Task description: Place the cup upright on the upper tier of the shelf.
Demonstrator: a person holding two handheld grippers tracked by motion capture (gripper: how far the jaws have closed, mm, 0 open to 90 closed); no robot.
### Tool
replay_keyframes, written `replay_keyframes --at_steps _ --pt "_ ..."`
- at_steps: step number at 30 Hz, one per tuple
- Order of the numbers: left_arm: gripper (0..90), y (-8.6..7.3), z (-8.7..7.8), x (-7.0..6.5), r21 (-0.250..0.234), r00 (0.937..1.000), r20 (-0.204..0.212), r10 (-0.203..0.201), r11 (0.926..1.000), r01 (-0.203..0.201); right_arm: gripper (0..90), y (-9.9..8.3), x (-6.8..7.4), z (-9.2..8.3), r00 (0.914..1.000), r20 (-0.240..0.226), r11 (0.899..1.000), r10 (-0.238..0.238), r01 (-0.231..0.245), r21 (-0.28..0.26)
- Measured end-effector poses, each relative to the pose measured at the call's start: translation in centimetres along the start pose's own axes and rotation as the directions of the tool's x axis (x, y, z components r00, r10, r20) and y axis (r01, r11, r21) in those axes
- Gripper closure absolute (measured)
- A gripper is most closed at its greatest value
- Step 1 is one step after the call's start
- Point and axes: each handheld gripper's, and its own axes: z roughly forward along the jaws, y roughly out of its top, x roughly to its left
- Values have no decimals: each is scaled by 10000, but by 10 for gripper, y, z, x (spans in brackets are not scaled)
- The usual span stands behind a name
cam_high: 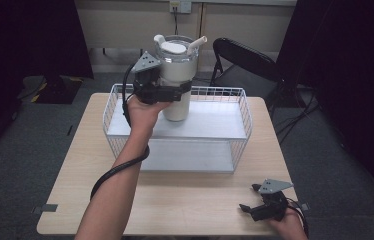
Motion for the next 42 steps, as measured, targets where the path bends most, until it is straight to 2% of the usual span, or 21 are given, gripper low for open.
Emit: replay_keyframes --at_steps 4,17,42 --pt "93 -1 1 0 5 9999 -139 64 10000 -64 98 0 0 0 10000 2 10000 1 -1 -1" --pt "93 -2 6 2 42 9998 -180 106 9999 -106 97 0 0 0 10000 2 10000 -2 2 -2" --pt "92 -12 8 5 71 9987 -511 -41 10000 45 98 0 0 0 10000 -1 10000 3 -3 -5"
